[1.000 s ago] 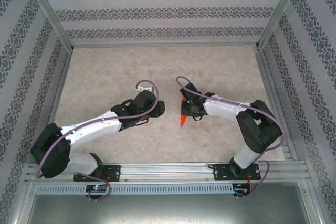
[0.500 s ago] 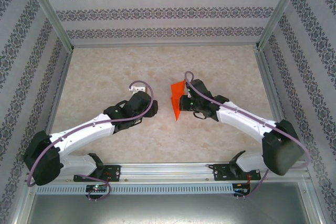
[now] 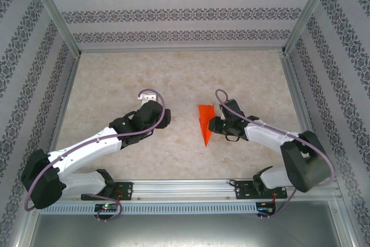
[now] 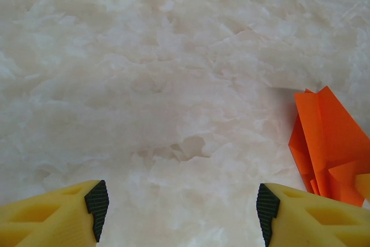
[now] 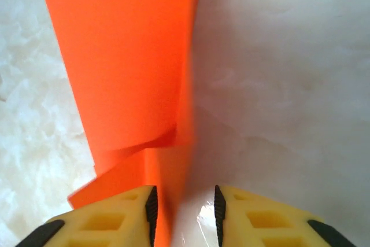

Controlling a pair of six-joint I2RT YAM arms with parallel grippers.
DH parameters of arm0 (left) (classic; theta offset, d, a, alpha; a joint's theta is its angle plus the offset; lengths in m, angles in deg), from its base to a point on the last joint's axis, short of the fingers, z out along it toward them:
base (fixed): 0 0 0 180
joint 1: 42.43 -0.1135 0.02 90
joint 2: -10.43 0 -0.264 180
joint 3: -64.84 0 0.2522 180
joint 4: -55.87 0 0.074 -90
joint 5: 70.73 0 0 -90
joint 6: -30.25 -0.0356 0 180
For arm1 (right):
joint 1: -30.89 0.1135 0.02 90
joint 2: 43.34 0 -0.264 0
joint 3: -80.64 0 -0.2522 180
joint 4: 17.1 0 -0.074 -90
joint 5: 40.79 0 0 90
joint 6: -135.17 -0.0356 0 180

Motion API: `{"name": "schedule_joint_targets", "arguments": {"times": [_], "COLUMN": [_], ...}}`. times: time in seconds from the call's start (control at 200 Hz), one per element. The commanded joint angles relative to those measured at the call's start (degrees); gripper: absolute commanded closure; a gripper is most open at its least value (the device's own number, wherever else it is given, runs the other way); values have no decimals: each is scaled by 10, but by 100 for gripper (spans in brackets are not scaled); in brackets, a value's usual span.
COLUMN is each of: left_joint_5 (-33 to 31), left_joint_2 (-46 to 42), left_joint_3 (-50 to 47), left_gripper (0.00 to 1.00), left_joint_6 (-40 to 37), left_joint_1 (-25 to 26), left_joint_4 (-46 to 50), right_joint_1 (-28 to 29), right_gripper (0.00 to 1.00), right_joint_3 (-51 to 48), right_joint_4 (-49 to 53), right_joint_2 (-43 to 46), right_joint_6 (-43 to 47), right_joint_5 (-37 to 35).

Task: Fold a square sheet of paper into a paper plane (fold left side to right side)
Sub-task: Pick up the paper plane at the center of the table.

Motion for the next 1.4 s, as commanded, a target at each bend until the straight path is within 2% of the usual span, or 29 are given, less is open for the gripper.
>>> {"name": "schedule_joint_targets", "arguments": {"times": [0.0,0.12,0.22,0.275,0.335,0.425,0.55,0.754,0.824,0.909,1.029,1.204,1.309,1.394], "left_joint_5": [-10,-8,-7,-8,-6,0,5,0,-4,-11,-23,-51,-68,-73], "left_joint_2": [9,16,19,21,21,24,27,17,14,11,-1,-36,-56,-67], "left_joint_3": [12,16,20,20,19,15,14,16,15,15,16,12,9,5], "left_gripper": [28,28,28,28,28,28,28,27,27,27,27,27,25,24], "left_joint_6": [-1,-5,-9,-9,-8,-4,-4,-6,-7,-8,-12,-17,-17,-15], "left_joint_1": [-6,-6,-6,-6,-7,-6,-6,-6,-6,-6,-6,-7,-6,-6], "left_joint_4": [12,12,14,13,10,2,1,9,11,14,21,37,46,46], "right_joint_1": [-9,-20,-20,-18,-17,-20,-26,-23,-14,13,53,60,55,35], "right_gripper": [62,62,61,56,49,46,46,58,72,100,100,100,100,100], "right_joint_3": [24,26,18,10,13,23,44,82,93,123,171,160,137,105], "right_joint_4": [112,152,109,66,51,32,14,35,29,24,22,-95,-115,-147], "right_joint_2": [37,55,86,103,106,86,27,-49,-61,-75,-82,-57,-58,-100], "right_joint_6": [37,49,54,45,33,30,19,-14,-8,13,38,3,-4,-12], "right_joint_5": [-97,-101,-27,19,35,50,56,33,44,62,93,207,207,213]}}
